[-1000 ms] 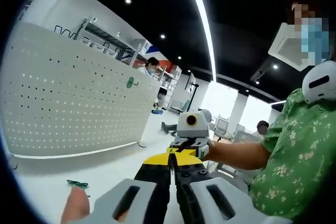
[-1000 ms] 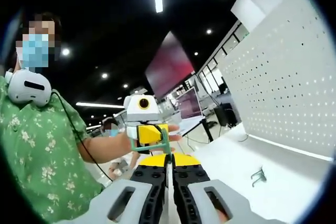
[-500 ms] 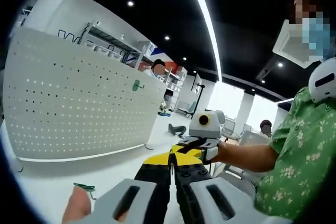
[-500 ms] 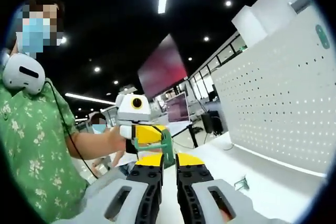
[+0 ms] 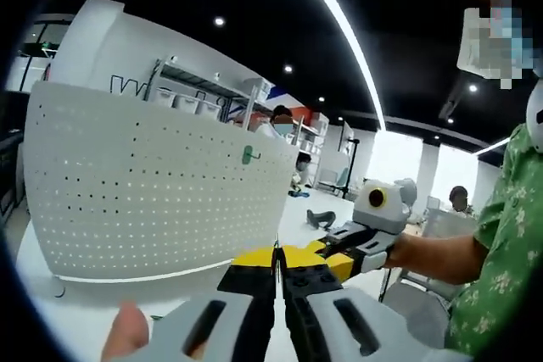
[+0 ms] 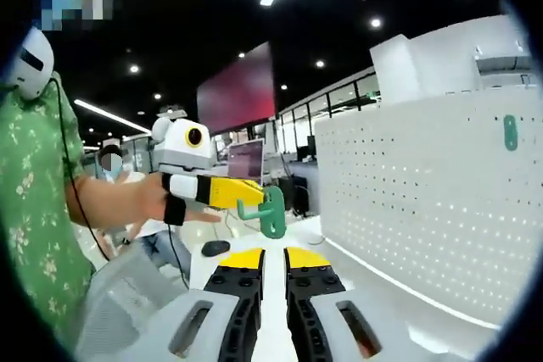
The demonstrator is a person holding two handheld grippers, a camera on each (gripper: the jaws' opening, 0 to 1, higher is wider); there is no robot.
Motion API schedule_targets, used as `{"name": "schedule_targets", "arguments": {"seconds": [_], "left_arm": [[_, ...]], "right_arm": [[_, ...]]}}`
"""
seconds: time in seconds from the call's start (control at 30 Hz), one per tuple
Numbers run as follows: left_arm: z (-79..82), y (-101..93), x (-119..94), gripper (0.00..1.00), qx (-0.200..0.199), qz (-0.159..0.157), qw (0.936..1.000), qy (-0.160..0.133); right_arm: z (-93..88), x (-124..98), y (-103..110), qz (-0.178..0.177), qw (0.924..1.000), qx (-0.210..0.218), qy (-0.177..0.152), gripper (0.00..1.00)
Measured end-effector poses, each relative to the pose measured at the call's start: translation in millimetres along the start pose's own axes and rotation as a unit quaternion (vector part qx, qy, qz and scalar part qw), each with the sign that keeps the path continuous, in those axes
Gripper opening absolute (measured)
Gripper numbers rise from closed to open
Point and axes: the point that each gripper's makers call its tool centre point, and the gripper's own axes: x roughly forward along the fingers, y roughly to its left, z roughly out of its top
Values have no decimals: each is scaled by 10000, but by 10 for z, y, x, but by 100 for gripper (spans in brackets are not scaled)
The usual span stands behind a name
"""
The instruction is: Insert the hook assembly into the mounting plate slot until the hook locks in place.
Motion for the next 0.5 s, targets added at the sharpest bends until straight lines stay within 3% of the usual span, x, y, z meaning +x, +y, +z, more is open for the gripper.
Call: {"name": "schedule_targets", "arguments": {"seconds": [0.2, 0.5], "left_arm": [[80, 102, 40, 1, 95, 438, 9989, -155], [60, 145, 107, 1, 254, 826, 9962, -61]], "right_arm": [[90, -54, -70, -461, 9982, -382, 10, 8], [202, -82, -100, -948, 9919, -840, 49, 9]]}}
